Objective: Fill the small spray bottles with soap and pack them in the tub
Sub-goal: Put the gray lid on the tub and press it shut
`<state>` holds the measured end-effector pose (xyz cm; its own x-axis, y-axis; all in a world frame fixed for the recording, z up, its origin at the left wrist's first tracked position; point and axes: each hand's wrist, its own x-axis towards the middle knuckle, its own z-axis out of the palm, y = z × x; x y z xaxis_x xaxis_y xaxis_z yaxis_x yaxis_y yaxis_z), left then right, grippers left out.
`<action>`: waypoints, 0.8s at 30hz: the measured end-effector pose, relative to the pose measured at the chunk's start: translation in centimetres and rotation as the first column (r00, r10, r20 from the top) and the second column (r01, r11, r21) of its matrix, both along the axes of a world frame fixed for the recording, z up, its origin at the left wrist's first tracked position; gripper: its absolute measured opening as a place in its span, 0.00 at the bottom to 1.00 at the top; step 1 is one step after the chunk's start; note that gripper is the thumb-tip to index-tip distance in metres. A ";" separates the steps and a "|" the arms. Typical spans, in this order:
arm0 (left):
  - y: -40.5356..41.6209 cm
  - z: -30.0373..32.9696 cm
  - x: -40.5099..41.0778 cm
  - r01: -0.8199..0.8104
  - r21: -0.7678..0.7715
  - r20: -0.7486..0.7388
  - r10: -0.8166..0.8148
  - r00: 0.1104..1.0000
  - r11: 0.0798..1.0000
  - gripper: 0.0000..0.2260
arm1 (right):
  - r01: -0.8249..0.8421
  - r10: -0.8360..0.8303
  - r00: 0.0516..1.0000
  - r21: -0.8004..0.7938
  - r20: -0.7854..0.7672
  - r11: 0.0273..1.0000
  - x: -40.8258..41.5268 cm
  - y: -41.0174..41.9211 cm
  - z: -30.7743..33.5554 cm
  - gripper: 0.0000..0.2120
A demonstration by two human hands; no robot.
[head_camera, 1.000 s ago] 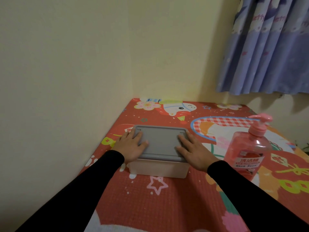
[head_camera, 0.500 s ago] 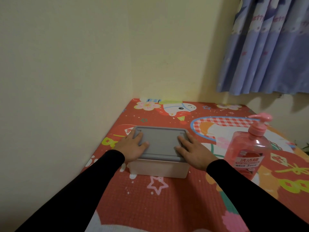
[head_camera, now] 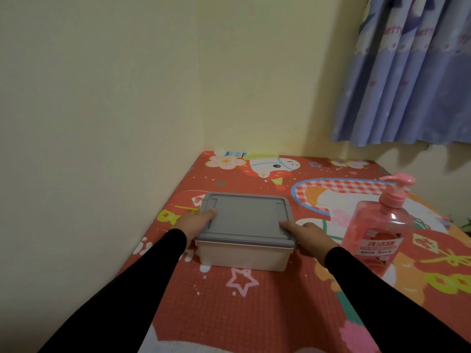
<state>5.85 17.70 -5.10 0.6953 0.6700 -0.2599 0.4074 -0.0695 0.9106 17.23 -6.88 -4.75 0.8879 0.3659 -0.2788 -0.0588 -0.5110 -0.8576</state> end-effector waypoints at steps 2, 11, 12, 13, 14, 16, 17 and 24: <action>0.0 0.0 0.1 -0.033 0.071 0.009 0.033 0.999 0.997 0.22 | 0.041 -0.041 0.999 0.046 -0.003 0.998 0.2 0.2 -0.1 0.19; -1.8 1.5 0.2 0.026 0.597 -0.184 0.105 0.977 0.802 0.24 | 0.048 -0.020 0.962 -0.098 0.274 0.994 0.0 0.6 0.5 0.14; -2.0 1.7 0.1 0.044 0.606 -0.202 0.100 0.974 0.794 0.23 | 0.048 -0.014 0.958 -0.110 0.287 0.993 -0.1 0.7 0.6 0.15; -2.1 1.8 0.2 0.060 0.611 -0.216 0.093 0.972 0.790 0.22 | 0.041 0.001 0.953 -0.131 0.304 0.990 -0.2 0.9 0.7 0.15; -2.2 1.9 0.2 0.077 0.617 -0.230 0.086 0.969 0.783 0.22 | 0.030 0.026 0.947 -0.167 0.322 0.985 -0.3 1.0 0.9 0.16; -2.4 2.1 0.2 0.109 0.634 -0.255 0.075 0.964 0.765 0.22 | 0.024 0.070 0.931 -0.252 0.357 0.968 -0.5 1.2 1.1 0.17; -2.5 2.1 0.3 0.116 0.640 -0.262 0.074 0.962 0.760 0.22 | 0.026 0.082 0.926 -0.280 0.368 0.960 -0.6 1.3 1.2 0.17; -2.9 2.0 0.3 0.137 0.676 -0.291 0.091 0.952 0.724 0.21 | 0.070 0.087 0.901 -0.340 0.425 0.938 -1.0 1.6 1.0 0.15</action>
<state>6.17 14.84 -3.10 0.6832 0.7264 0.0743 0.6264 -0.6354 0.4515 16.24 -5.29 -3.77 0.9449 0.3269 0.0189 0.2787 -0.7727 -0.5703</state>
